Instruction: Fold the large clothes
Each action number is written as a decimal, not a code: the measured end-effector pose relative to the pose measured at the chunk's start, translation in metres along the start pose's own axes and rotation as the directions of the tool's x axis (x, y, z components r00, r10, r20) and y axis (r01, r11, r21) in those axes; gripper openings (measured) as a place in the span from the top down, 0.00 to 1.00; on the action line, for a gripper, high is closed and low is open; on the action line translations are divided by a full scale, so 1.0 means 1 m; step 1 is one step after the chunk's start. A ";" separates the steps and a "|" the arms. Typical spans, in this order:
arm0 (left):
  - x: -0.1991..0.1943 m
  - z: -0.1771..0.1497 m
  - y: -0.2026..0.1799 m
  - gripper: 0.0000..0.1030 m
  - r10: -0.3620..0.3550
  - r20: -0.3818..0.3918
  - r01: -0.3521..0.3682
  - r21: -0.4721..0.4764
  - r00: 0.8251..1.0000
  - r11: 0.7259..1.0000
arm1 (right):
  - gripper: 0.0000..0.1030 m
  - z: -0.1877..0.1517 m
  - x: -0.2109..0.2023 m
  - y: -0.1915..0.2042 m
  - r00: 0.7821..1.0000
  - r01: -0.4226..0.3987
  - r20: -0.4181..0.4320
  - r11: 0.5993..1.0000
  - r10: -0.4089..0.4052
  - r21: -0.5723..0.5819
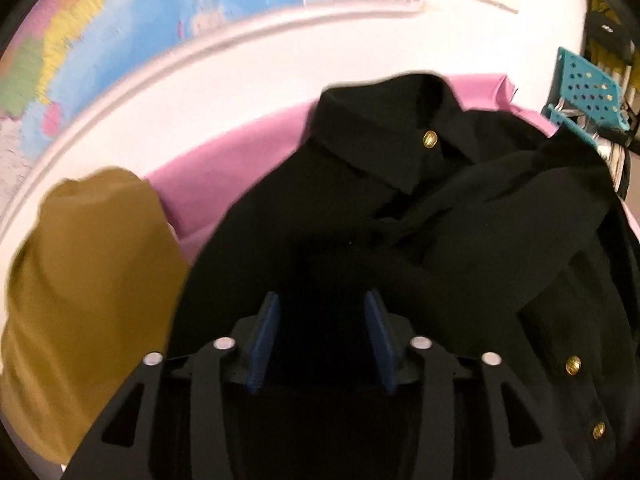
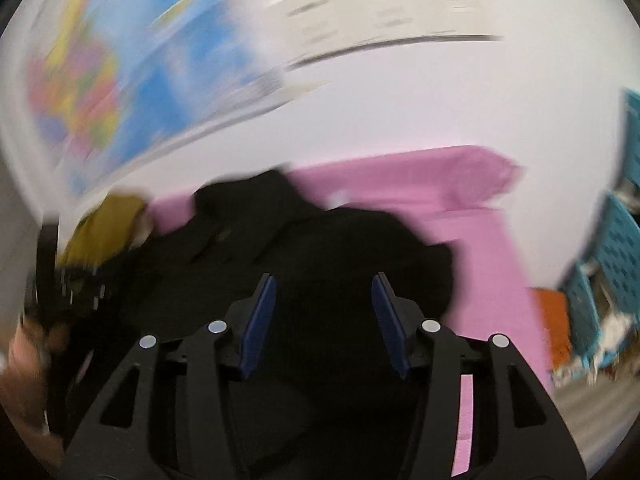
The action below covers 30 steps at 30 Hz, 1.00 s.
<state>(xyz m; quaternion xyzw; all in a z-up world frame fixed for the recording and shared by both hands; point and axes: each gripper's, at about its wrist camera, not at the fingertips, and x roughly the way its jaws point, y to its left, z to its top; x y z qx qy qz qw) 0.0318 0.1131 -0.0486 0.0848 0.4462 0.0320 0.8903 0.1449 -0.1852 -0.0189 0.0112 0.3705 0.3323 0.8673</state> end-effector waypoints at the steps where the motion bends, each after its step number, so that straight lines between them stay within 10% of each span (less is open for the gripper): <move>1: -0.015 -0.004 0.001 0.50 0.006 0.034 -0.007 0.009 0.999 1.000 | 0.54 -0.004 0.010 0.014 0.999 -0.031 -0.035 0.998 0.029 -0.046; 8: -0.089 -0.047 0.045 0.41 0.080 0.132 -0.073 -0.060 0.988 0.996 | 0.53 -0.022 0.087 0.056 0.969 -0.090 -0.241 0.990 0.061 -0.110; 18: -0.107 -0.144 0.082 0.38 0.010 0.035 -0.004 -0.154 0.999 0.988 | 0.49 -0.027 0.036 0.124 0.955 -0.264 -0.179 0.952 0.236 -0.153; 23: -0.099 -0.170 0.065 0.37 -0.027 -0.004 0.027 -0.096 1.000 0.995 | 0.46 -0.054 0.028 0.195 0.872 -0.465 -0.281 0.856 0.400 -0.225; 25: -0.094 -0.174 0.063 0.51 -0.033 -0.024 0.031 -0.087 0.999 0.996 | 0.46 -0.068 0.028 0.224 0.840 -0.522 -0.318 0.814 0.439 -0.254; 27: -0.093 -0.176 0.065 0.87 -0.028 -0.028 0.026 -0.084 0.999 0.996 | 0.46 -0.082 0.030 0.254 0.786 -0.600 -0.371 0.754 0.494 -0.267; 30: -0.101 -0.170 0.077 0.96 -0.054 0.010 0.055 -0.136 0.998 0.989 | 0.46 -0.104 0.037 0.294 0.714 -0.681 -0.437 0.687 0.547 -0.254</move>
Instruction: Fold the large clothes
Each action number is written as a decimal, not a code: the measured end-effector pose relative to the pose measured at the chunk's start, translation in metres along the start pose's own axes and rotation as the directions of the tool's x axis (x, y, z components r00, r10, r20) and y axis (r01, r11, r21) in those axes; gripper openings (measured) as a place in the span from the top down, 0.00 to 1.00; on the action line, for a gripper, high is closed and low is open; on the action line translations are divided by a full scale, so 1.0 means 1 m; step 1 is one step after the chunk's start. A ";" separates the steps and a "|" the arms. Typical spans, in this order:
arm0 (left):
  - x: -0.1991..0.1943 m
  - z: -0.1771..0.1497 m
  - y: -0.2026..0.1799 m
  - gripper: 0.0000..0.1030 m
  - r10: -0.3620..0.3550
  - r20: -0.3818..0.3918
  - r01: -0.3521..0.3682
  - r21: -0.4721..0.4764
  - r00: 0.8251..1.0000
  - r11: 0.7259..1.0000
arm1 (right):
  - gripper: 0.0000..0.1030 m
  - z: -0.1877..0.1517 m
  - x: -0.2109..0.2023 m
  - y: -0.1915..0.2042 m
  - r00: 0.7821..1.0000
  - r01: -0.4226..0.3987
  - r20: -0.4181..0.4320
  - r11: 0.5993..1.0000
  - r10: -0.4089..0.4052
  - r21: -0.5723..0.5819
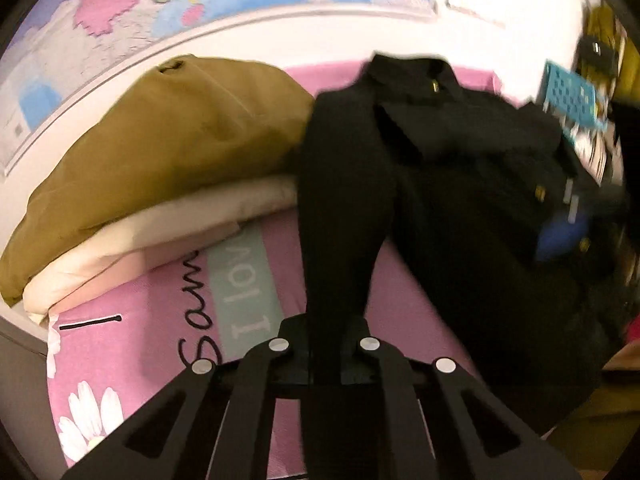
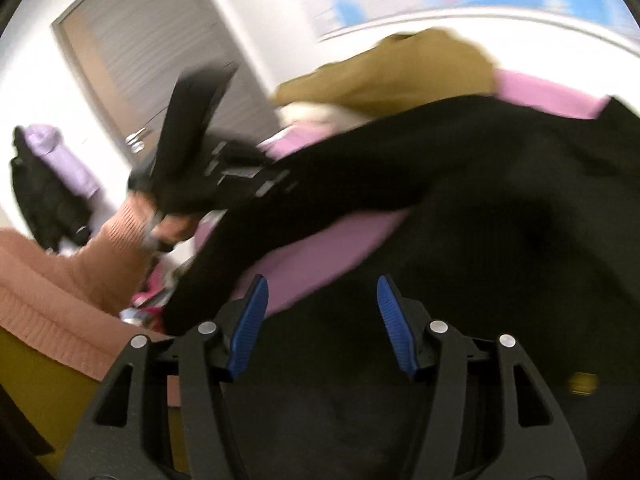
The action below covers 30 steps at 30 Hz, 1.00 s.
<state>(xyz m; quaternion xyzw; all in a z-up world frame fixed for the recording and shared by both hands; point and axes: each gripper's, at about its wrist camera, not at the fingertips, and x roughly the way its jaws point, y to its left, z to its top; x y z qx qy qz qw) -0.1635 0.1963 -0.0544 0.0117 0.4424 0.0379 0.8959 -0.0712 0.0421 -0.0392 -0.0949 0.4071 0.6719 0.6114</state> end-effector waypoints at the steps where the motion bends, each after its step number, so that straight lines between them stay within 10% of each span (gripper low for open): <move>1: -0.005 0.004 0.003 0.96 -0.013 0.013 0.013 -0.015 1.000 1.000 | 0.45 0.002 0.012 0.008 0.999 -0.036 -0.008 0.999 0.036 0.003; 9: -0.029 0.039 0.006 0.96 -0.103 0.070 0.105 -0.029 0.992 0.994 | 0.29 0.017 0.079 0.050 0.990 -0.143 0.012 0.990 0.143 0.004; 13: -0.024 0.048 -0.008 0.95 -0.125 0.039 0.125 -0.004 0.991 0.992 | 0.93 0.018 0.090 0.059 0.987 -0.158 -0.003 0.987 0.158 0.013; 14: -0.024 0.049 -0.010 0.95 -0.141 0.035 0.141 -0.005 0.989 0.990 | 0.94 0.020 0.084 0.059 0.985 -0.173 0.011 0.985 0.173 0.007; 17: -0.035 0.056 -0.005 0.79 -0.200 0.078 0.202 -0.026 0.977 0.979 | 0.95 0.033 0.037 0.056 0.974 -0.213 0.073 0.977 0.212 0.000; 21: -0.067 0.070 0.006 0.43 -0.342 0.238 0.360 -0.033 0.909 0.933 | 0.95 0.051 -0.064 0.044 0.956 -0.169 0.241 0.986 0.165 -0.008; 24: -0.085 0.077 0.005 0.36 -0.340 0.333 0.362 -0.006 0.880 0.932 | 0.95 0.052 -0.141 0.020 0.939 -0.085 0.337 0.996 0.067 0.037; 30: -0.040 0.087 -0.026 0.36 -0.212 0.221 0.211 0.028 0.952 0.977 | 0.91 0.017 -0.214 -0.055 0.933 0.129 0.296 0.959 -0.204 0.254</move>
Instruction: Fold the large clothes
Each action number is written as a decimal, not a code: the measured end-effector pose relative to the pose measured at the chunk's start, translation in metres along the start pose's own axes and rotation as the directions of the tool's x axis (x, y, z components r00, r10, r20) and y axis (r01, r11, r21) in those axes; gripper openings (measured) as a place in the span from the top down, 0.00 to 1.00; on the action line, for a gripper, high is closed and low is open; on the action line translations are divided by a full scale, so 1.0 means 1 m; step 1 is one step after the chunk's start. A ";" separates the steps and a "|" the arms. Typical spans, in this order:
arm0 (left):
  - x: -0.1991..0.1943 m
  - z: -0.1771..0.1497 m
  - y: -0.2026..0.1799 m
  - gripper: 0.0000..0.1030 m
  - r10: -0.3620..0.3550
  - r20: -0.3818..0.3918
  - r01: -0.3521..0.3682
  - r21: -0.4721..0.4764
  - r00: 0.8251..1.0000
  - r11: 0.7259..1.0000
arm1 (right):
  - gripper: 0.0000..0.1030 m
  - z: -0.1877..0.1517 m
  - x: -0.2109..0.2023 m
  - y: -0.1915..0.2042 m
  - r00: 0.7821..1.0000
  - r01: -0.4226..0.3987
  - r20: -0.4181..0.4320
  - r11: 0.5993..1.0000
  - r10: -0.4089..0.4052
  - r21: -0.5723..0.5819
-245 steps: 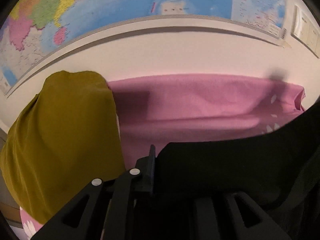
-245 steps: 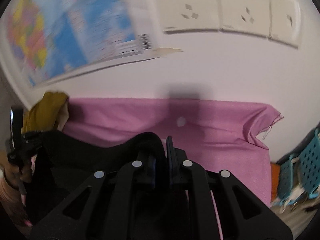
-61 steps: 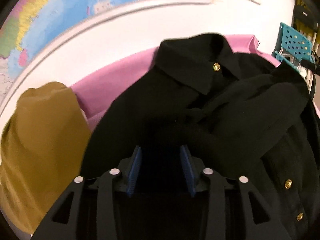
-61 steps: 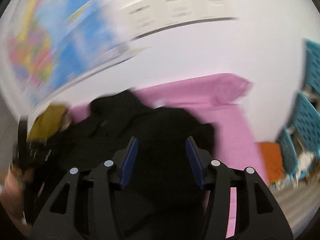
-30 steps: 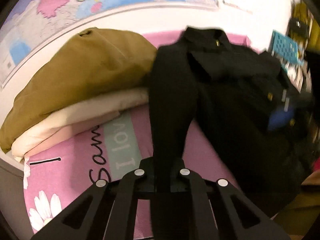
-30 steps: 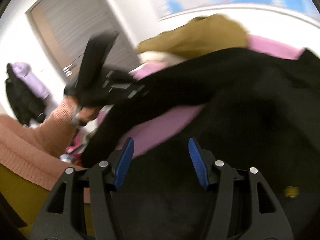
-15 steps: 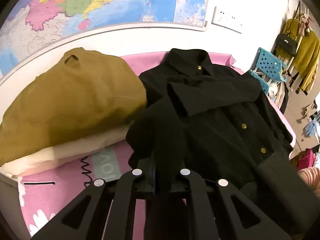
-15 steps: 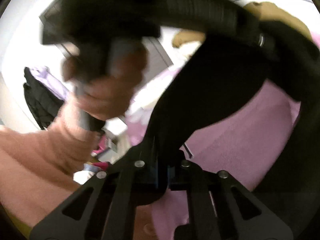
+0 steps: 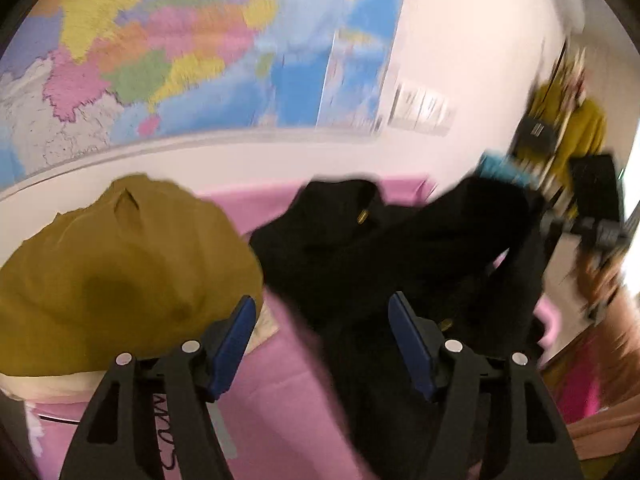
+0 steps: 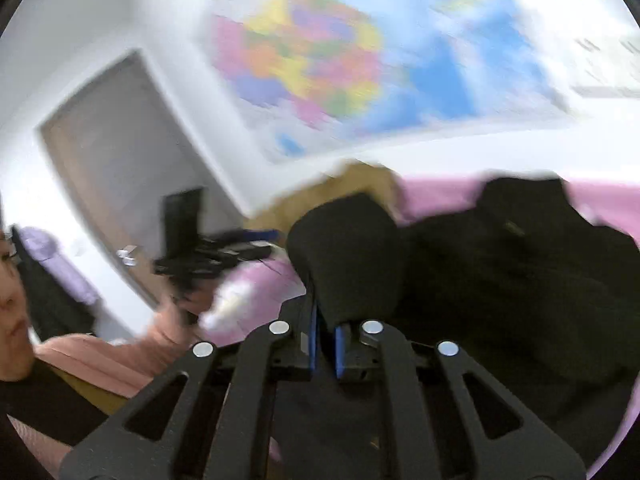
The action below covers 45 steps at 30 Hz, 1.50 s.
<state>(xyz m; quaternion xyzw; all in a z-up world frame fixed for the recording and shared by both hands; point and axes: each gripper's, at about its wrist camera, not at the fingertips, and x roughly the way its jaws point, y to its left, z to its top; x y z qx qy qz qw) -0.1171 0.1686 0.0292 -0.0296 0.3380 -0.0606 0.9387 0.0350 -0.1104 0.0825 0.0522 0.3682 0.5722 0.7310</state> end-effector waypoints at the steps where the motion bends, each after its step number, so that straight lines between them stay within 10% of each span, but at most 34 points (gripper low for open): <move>1: 0.013 -0.002 -0.001 0.36 0.024 -0.034 -0.024 0.017 0.999 1.000 | 0.88 -0.005 -0.003 -0.021 0.998 0.059 -0.022 0.997 -0.058 0.047; 6: 0.069 -0.009 -0.003 0.40 0.114 -0.156 -0.105 0.066 0.981 0.992 | 0.44 -0.053 -0.006 -0.099 0.971 0.219 -0.148 0.940 -0.185 0.261; 10: 0.102 0.001 -0.004 0.41 0.173 -0.188 -0.157 0.099 0.967 0.983 | 0.17 -0.077 -0.032 -0.105 0.970 0.241 -0.095 0.921 -0.222 0.306; 16: 0.129 0.028 -0.009 0.41 0.180 -0.180 -0.161 0.115 0.967 0.980 | 0.17 -0.103 -0.060 -0.093 0.961 0.277 -0.065 0.924 -0.270 0.265; 22: 0.175 0.045 -0.011 0.55 0.266 -0.231 -0.238 0.141 0.936 0.961 | 0.19 -0.094 -0.002 -0.079 0.893 0.446 -0.111 0.891 -0.436 0.088; 26: 0.185 0.049 0.004 0.60 0.307 -0.251 -0.296 0.081 0.918 0.952 | 0.78 -0.083 0.003 -0.090 0.885 0.457 -0.126 0.888 -0.449 0.042; 31: 0.180 0.046 0.010 0.60 0.395 -0.234 -0.385 0.089 0.889 0.919 | 0.94 -0.038 -0.061 -0.113 0.933 0.324 0.103 0.929 -0.346 0.179; 35: 0.175 0.043 0.018 0.63 0.432 -0.235 -0.432 0.055 0.870 0.900 | 0.86 -0.021 -0.086 -0.169 0.947 0.214 0.157 0.912 -0.282 0.349; 38: 0.169 0.041 0.013 0.62 0.442 -0.213 -0.437 0.070 0.871 0.897 | 0.66 -0.025 -0.069 -0.202 0.919 0.355 0.014 0.844 -0.393 0.403; 40: 0.163 0.040 0.011 0.59 0.421 -0.208 -0.419 0.057 0.883 0.906 | 0.45 -0.035 -0.063 -0.213 0.900 0.407 -0.034 0.810 -0.435 0.423; 45: 0.148 0.037 0.003 0.52 0.339 -0.206 -0.342 0.023 0.918 0.940 | 0.40 -0.059 -0.093 -0.213 0.888 0.369 0.074 0.801 -0.453 0.472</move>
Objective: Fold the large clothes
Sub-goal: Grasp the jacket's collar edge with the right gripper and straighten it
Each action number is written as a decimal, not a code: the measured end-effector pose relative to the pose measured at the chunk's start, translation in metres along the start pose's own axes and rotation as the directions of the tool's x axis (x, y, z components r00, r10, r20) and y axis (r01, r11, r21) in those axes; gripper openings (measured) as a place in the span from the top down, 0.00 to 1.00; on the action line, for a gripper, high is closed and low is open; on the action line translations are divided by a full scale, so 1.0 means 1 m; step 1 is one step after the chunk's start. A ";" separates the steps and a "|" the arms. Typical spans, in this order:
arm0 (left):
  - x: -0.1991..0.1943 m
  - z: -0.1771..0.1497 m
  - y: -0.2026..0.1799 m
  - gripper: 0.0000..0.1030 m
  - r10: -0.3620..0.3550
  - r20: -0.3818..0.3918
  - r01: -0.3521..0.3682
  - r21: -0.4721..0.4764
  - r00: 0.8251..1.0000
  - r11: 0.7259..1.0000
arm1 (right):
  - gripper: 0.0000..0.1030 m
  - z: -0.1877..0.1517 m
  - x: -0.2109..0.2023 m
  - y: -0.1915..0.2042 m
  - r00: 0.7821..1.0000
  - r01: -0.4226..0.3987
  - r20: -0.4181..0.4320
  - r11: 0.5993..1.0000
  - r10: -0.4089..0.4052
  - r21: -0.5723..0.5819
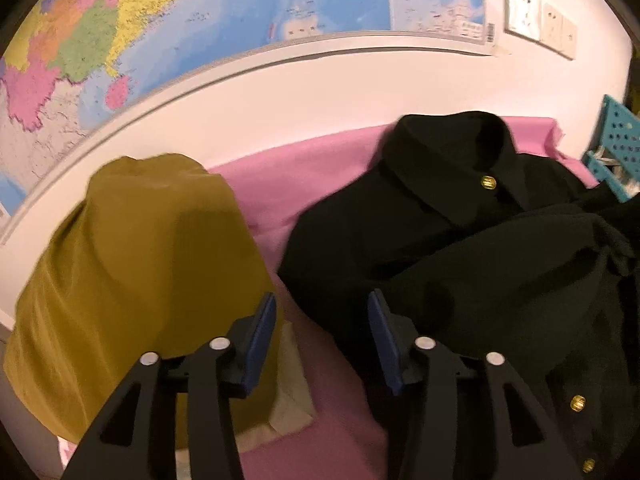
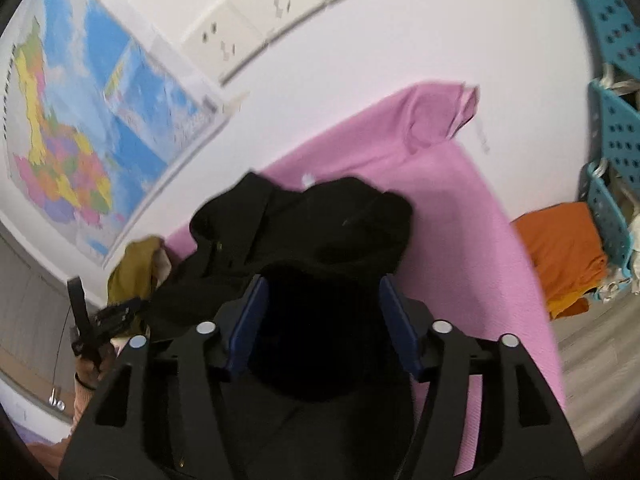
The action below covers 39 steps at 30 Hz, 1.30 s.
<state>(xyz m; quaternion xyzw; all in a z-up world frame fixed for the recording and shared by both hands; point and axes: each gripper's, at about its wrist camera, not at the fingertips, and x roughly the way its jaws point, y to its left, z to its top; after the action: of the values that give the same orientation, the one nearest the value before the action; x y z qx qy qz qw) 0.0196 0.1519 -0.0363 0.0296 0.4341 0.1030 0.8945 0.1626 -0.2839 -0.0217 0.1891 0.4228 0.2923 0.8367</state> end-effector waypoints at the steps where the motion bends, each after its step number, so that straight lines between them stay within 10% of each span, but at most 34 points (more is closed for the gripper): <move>1: -0.001 0.000 -0.001 0.52 -0.017 0.001 0.017 0.001 1.000 1.000 | 0.38 -0.002 -0.010 0.000 0.999 -0.016 0.028 1.000 0.016 -0.008; 9: 0.016 -0.007 -0.035 0.39 -0.072 -0.074 0.075 0.052 0.995 0.996 | 0.41 -0.026 0.012 0.058 0.997 0.042 -0.048 0.941 -0.061 -0.335; 11: 0.025 -0.007 -0.035 0.59 -0.055 -0.073 0.057 0.035 0.996 0.998 | 0.80 -0.023 0.034 0.057 0.991 0.064 -0.089 0.937 -0.100 -0.345; 12: 0.028 -0.007 -0.033 0.80 -0.040 -0.073 0.042 0.022 0.997 0.999 | 0.87 -0.022 0.039 0.058 0.989 0.073 -0.096 0.935 -0.113 -0.347; 15: 0.027 -0.003 -0.014 0.96 -0.070 -0.062 0.067 -0.054 0.996 0.996 | 0.87 -0.004 0.035 0.062 0.998 0.026 -0.045 0.944 -0.043 -0.329; 20: 0.015 -0.003 0.002 0.97 0.018 -0.011 -0.019 -0.095 1.000 0.995 | 0.88 0.025 0.011 0.059 0.973 -0.189 0.080 0.949 0.215 -0.253; 26: 0.028 -0.013 0.007 0.91 0.019 -0.061 -0.025 -0.103 0.998 0.994 | 0.73 0.011 0.090 0.026 0.986 0.061 -0.138 0.979 -0.089 -0.196; 36: -0.021 -0.018 -0.020 0.64 -0.063 0.092 0.061 0.021 0.994 0.998 | 0.66 -0.003 0.026 0.053 0.986 0.147 0.113 0.946 -0.119 -0.288; 39: -0.022 -0.020 -0.036 0.59 -0.135 0.088 0.128 0.072 0.987 0.989 | 0.67 -0.012 0.031 0.070 0.996 0.080 0.055 0.923 -0.064 -0.376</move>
<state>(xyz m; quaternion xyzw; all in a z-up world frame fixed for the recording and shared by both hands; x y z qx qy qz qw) -0.0037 0.1114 -0.0370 0.0353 0.3962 0.0277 0.9171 0.1448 -0.2097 -0.0077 0.0148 0.3477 0.3335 0.8762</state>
